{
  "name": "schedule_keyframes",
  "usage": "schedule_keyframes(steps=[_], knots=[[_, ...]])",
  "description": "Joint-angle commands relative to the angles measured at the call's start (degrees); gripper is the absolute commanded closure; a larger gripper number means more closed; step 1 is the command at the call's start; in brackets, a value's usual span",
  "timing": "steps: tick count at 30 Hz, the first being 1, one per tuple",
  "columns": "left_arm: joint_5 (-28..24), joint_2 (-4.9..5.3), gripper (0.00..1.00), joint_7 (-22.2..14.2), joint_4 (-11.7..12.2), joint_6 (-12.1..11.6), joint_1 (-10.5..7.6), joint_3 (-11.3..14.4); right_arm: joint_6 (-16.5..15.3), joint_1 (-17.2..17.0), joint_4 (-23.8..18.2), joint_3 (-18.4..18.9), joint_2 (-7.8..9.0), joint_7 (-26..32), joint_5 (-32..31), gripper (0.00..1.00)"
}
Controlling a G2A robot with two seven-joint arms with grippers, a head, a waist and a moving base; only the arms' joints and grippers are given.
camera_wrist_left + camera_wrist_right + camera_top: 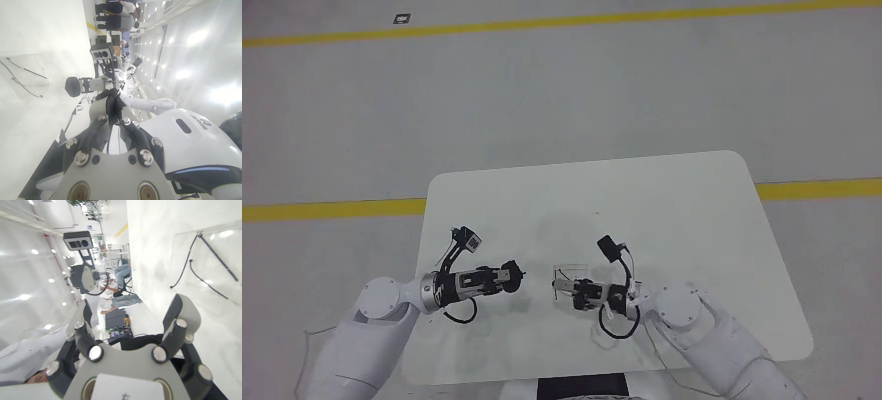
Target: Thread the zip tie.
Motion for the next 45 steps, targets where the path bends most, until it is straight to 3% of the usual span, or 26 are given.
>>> schedule_keyframes(steps=[1, 11, 19, 24, 35, 40, 45], knots=[[0.0, 0.00, 1.00, 0.0, 0.0, 0.0, 0.00, 0.0, 0.8, 0.0, -1.1, -0.5, 0.13, -0.1, -3.7, 0.00], [0.0, 0.00, 1.00, 0.0, 0.0, 0.0, 0.00, 0.0, 1.1, 0.7, -1.7, -0.9, 0.09, 0.0, -4.9, 0.00], [0.0, 0.00, 1.00, 0.0, 0.0, 0.0, 0.00, 0.0, 12.2, 9.1, -3.2, -5.1, -0.31, 7.9, -16.9, 0.00], [0.0, 0.00, 1.00, 0.0, 0.0, 0.0, 0.00, 0.0, 12.2, 12.4, -2.3, -7.8, -0.87, 13.3, -24.1, 0.00], [0.0, 0.00, 1.00, 0.0, 0.0, 0.0, 0.00, 0.0, 11.5, 12.4, -2.1, -8.1, -0.90, 13.3, -24.4, 0.00], [0.0, 0.00, 1.00, 0.0, 0.0, 0.0, 0.00, 0.0, 12.2, 16.5, -1.4, -10.0, -1.51, 17.4, -29.0, 0.00], [0.0, 0.00, 1.00, 0.0, 0.0, 0.0, 0.00, 0.0, 12.2, 20.6, 1.0, -12.5, -3.23, 23.6, -34.5, 0.00]])
